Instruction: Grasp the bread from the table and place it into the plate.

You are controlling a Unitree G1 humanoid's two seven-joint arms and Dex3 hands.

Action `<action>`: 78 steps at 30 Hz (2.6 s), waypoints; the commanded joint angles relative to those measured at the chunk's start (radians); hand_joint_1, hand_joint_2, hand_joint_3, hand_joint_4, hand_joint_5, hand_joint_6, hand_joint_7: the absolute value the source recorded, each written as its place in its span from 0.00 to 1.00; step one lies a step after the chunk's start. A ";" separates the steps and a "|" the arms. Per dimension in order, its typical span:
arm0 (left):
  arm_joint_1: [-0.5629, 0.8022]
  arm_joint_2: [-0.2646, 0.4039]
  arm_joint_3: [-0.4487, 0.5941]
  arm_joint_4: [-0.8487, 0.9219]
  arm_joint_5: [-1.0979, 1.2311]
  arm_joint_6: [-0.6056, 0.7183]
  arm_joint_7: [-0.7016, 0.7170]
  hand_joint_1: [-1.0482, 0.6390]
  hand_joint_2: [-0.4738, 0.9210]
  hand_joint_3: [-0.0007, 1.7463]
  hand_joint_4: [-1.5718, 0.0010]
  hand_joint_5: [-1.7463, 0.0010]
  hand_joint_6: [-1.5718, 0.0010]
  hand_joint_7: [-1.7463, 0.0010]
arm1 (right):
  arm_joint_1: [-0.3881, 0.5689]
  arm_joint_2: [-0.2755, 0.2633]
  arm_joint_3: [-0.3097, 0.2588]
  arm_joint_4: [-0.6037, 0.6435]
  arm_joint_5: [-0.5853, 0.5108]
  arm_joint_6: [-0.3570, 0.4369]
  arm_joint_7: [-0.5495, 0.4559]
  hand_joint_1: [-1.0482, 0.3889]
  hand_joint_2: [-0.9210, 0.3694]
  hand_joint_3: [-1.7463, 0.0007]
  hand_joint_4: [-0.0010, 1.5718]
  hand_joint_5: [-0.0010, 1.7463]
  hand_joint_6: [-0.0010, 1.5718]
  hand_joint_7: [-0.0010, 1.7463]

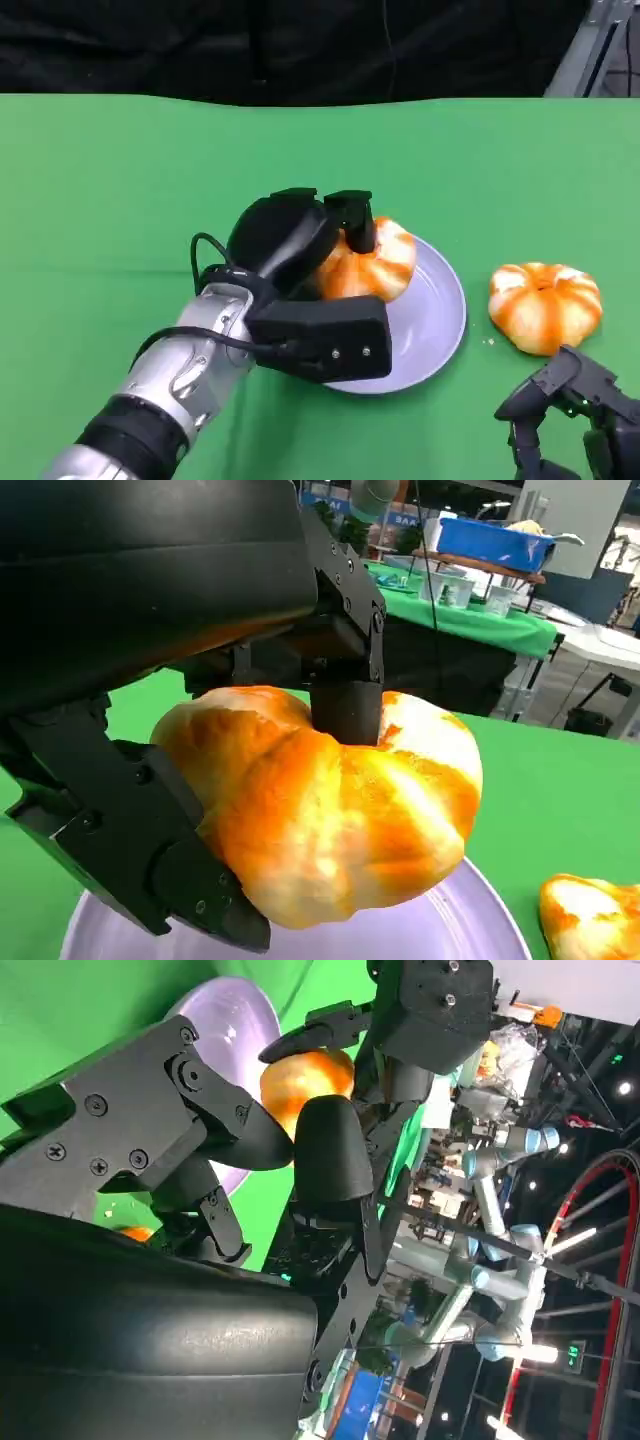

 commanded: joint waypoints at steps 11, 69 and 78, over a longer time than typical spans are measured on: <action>-0.013 0.011 0.000 0.010 0.004 -0.006 0.018 0.59 0.94 0.15 0.50 0.00 0.59 0.07 | 0.003 -0.008 -0.004 -0.006 0.007 -0.004 -0.001 0.64 0.30 0.34 0.53 1.00 0.47 0.89; -0.102 -0.055 -0.045 0.274 -0.013 -0.096 0.018 0.58 1.00 0.08 0.62 0.00 0.62 0.12 | -0.009 -0.001 0.005 0.006 0.010 -0.011 -0.009 0.65 0.31 0.32 0.53 1.00 0.48 0.87; -0.097 -0.001 -0.080 0.214 -0.022 -0.063 -0.215 0.19 1.00 0.23 0.85 0.84 0.70 0.90 | 0.010 0.004 0.006 -0.024 0.002 0.033 -0.006 0.65 0.31 0.33 0.52 1.00 0.48 0.87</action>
